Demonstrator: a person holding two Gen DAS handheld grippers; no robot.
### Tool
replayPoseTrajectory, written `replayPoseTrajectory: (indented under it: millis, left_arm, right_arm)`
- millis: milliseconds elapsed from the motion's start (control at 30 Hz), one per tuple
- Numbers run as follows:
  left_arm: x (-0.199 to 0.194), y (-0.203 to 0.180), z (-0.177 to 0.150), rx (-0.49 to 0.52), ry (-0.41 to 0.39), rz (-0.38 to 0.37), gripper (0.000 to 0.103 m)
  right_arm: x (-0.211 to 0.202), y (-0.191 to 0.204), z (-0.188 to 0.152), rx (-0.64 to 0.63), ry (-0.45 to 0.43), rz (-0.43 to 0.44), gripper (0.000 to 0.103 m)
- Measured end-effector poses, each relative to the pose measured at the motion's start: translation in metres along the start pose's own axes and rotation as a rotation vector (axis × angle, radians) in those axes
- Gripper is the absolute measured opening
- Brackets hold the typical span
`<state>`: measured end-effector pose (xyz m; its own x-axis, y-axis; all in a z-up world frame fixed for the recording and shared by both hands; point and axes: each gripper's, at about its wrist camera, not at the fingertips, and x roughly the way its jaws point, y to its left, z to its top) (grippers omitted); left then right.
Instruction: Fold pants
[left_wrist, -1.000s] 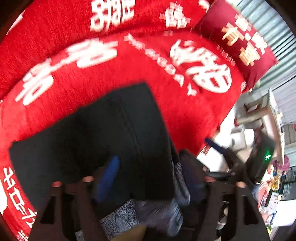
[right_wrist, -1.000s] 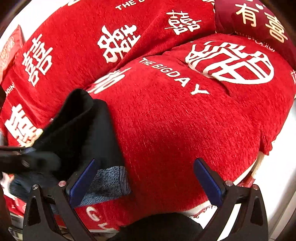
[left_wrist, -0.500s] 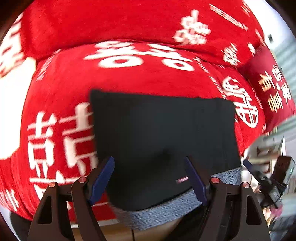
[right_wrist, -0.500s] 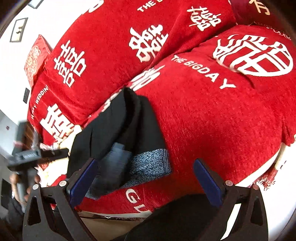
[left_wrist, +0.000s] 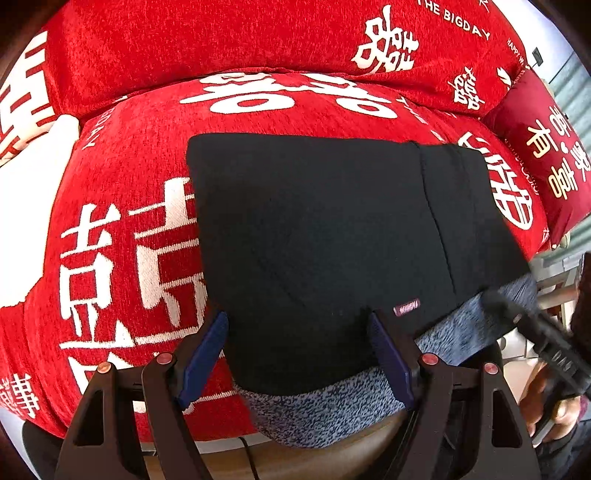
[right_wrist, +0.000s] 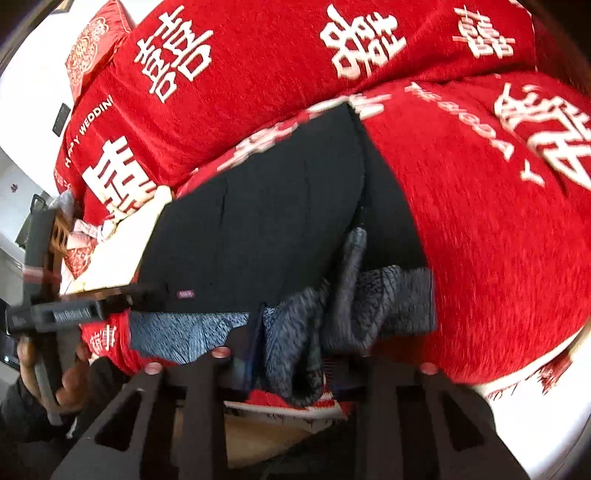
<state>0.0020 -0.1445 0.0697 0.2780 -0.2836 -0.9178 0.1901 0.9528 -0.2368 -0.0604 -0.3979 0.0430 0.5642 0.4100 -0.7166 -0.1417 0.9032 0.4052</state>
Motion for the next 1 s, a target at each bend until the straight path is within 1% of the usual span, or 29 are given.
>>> replayPoseTrajectory:
  millis: [100,133,167,200,267,300,367,400,433,467,533,567,600,667,700,767,800,867,933,1000]
  left_arm:
    - [-0.002,0.000,0.002,-0.008,-0.011,-0.015,0.079]
    - [0.000,0.001,0.001,-0.011,-0.009,-0.015,0.089]
    - [0.003,0.001,0.001,-0.016,-0.002,0.007,0.094]
    - [0.006,0.002,0.000,-0.021,-0.006,0.027,0.096]
    - [0.012,0.005,-0.003,-0.027,0.008,0.015,0.096]
    - [0.014,0.006,-0.004,-0.033,0.018,0.007,0.096]
    - [0.014,0.008,-0.003,-0.037,0.020,0.004,0.096]
    - [0.010,0.009,-0.001,-0.038,0.014,0.012,0.096]
    - [0.007,0.010,0.001,-0.040,0.004,0.025,0.096]
    - [0.002,0.012,0.004,-0.043,-0.015,0.038,0.096]
    - [-0.010,0.018,0.013,-0.063,-0.067,0.056,0.096]
    - [-0.014,0.021,0.019,-0.077,-0.085,0.060,0.096]
    - [-0.017,0.026,0.028,-0.103,-0.100,0.071,0.096]
    - [-0.016,0.032,0.044,-0.147,-0.109,0.079,0.096]
    - [-0.014,0.035,0.052,-0.167,-0.115,0.083,0.096]
    - [-0.007,0.037,0.071,-0.204,-0.116,0.106,0.096]
    - [-0.001,0.038,0.077,-0.218,-0.107,0.123,0.096]
    - [0.009,0.044,0.085,-0.249,-0.087,0.157,0.096]
    - [0.021,0.050,0.089,-0.280,-0.067,0.180,0.096]
    - [0.030,0.057,0.088,-0.295,-0.051,0.181,0.096]
  right_arm:
    - [-0.016,0.009,0.017,-0.027,-0.059,-0.020,0.025]
    - [-0.015,0.007,0.022,-0.020,-0.058,-0.031,0.025]
    - [-0.012,0.003,0.024,-0.009,-0.047,-0.040,0.025]
    - [-0.005,-0.004,0.024,0.014,-0.025,-0.050,0.025]
    - [0.016,-0.020,0.018,0.083,0.045,-0.071,0.025]
    - [0.021,-0.025,0.013,0.096,0.063,-0.073,0.026]
    - [0.018,-0.027,0.009,0.084,0.048,-0.075,0.029]
    - [0.013,-0.026,0.011,0.086,0.041,-0.079,0.037]
    - [0.008,-0.027,0.013,0.086,0.035,-0.100,0.042]
    - [0.001,-0.025,0.017,0.077,0.019,-0.137,0.049]
    - [-0.015,-0.018,0.027,0.033,-0.044,-0.220,0.052]
    - [-0.022,-0.015,0.032,0.006,-0.077,-0.250,0.056]
    - [-0.029,-0.008,0.039,-0.028,-0.115,-0.274,0.067]
    - [-0.033,0.009,0.055,-0.094,-0.170,-0.285,0.082]
    - [-0.032,0.019,0.063,-0.131,-0.186,-0.280,0.082]
    - [-0.016,0.039,0.081,-0.227,-0.191,-0.248,0.082]
    - [-0.008,0.042,0.086,-0.257,-0.182,-0.240,0.082]
    - [0.022,0.051,0.100,-0.312,-0.131,-0.236,0.082]
    - [0.052,0.051,0.110,-0.347,-0.077,-0.244,0.082]
    - [0.079,0.044,0.119,-0.357,-0.040,-0.281,0.082]
